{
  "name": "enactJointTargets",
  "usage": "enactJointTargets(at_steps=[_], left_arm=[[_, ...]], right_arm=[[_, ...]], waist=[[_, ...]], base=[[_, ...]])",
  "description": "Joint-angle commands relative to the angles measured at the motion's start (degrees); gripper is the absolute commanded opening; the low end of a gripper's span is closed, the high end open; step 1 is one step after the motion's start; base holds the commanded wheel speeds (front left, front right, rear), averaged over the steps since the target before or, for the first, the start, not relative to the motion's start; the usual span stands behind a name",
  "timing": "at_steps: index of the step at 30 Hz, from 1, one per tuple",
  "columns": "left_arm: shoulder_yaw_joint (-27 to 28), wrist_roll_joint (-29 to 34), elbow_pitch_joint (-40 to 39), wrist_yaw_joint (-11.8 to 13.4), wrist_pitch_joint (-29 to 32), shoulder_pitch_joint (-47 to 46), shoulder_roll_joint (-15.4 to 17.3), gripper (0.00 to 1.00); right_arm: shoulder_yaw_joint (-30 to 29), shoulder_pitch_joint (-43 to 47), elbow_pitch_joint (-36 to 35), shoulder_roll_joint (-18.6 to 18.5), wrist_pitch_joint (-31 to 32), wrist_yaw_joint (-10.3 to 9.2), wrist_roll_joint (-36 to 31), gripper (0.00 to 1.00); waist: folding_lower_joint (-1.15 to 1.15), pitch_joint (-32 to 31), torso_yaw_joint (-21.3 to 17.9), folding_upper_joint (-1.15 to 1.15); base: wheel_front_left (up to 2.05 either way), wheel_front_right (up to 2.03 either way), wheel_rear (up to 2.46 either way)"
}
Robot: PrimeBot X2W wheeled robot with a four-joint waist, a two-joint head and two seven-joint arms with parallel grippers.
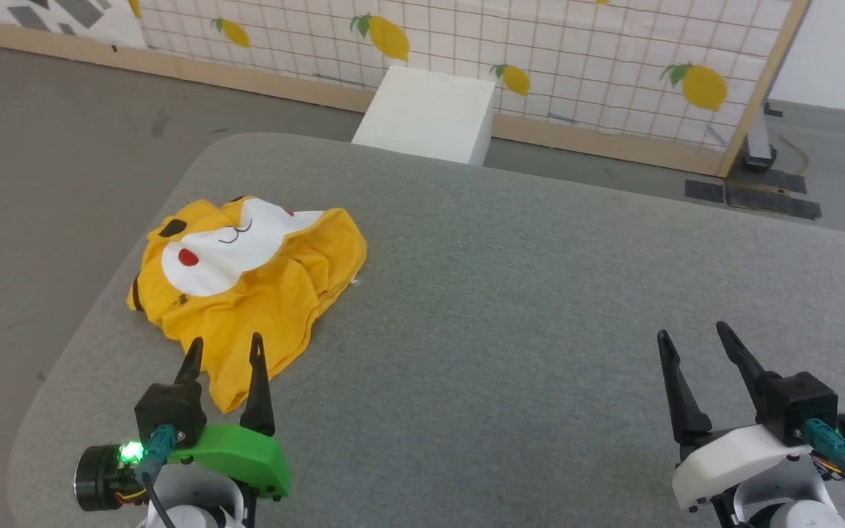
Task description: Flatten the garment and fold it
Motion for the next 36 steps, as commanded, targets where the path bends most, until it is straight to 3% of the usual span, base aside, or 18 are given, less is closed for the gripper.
enactJointTargets(at_steps=[1,36], left_arm=[[-0.16,-0.63,0.34,0.44,-0.54,-0.98,0.43,1.00],[-1.48,-4.60,3.69,2.89,-4.66,-1.67,1.41,1.00]], right_arm=[[-0.21,-0.65,0.22,0.05,-0.63,-0.04,0.28,1.00],[-0.39,-0.93,1.55,0.09,-3.45,-0.07,1.31,1.00]], waist=[[0.00,0.09,0.78,0.00],[0.00,0.04,10.91,0.00]], base=[[0.00,0.00,0.00],[0.00,0.00,0.00]])
